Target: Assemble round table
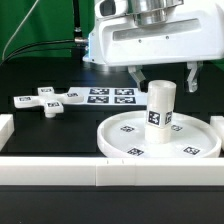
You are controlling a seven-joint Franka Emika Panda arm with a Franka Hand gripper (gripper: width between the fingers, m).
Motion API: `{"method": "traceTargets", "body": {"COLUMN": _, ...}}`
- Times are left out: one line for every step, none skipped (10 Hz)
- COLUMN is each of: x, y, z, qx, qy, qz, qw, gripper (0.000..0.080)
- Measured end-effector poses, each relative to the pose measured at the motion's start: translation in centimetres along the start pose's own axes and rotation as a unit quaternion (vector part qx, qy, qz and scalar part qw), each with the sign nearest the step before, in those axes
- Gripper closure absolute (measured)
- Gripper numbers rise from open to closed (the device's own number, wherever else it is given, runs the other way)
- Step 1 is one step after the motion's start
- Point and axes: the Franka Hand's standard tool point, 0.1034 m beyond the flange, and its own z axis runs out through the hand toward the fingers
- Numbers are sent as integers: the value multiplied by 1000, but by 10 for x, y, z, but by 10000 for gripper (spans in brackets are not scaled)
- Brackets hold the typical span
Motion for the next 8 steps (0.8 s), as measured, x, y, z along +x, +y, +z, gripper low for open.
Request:
{"method": "traceTargets", "body": {"x": 0, "y": 0, "z": 0, "qx": -1, "qy": 0, "qz": -37, "qw": 999, "gripper": 151}}
{"method": "traceTargets", "body": {"x": 1, "y": 1, "z": 0, "qx": -2, "qy": 1, "qz": -92, "qw": 996, "gripper": 151}}
{"method": "traceTargets", "body": {"x": 1, "y": -2, "z": 0, "qx": -12, "qy": 4, "qz": -155, "qw": 988, "gripper": 151}}
{"method": "traceTargets", "body": {"x": 1, "y": -3, "z": -1, "qx": -19, "qy": 4, "qz": -224, "qw": 974, "gripper": 151}}
{"method": "traceTargets", "body": {"x": 1, "y": -2, "z": 0, "qx": -22, "qy": 4, "qz": -273, "qw": 962, "gripper": 151}}
{"method": "traceTargets", "body": {"x": 1, "y": -3, "z": 0, "qx": -24, "qy": 3, "qz": -313, "qw": 949, "gripper": 151}}
{"method": "traceTargets", "body": {"x": 1, "y": -3, "z": 0, "qx": -25, "qy": 1, "qz": -349, "qw": 937, "gripper": 151}}
{"method": "traceTargets", "body": {"x": 1, "y": -2, "z": 0, "qx": -25, "qy": 1, "qz": -361, "qw": 932, "gripper": 151}}
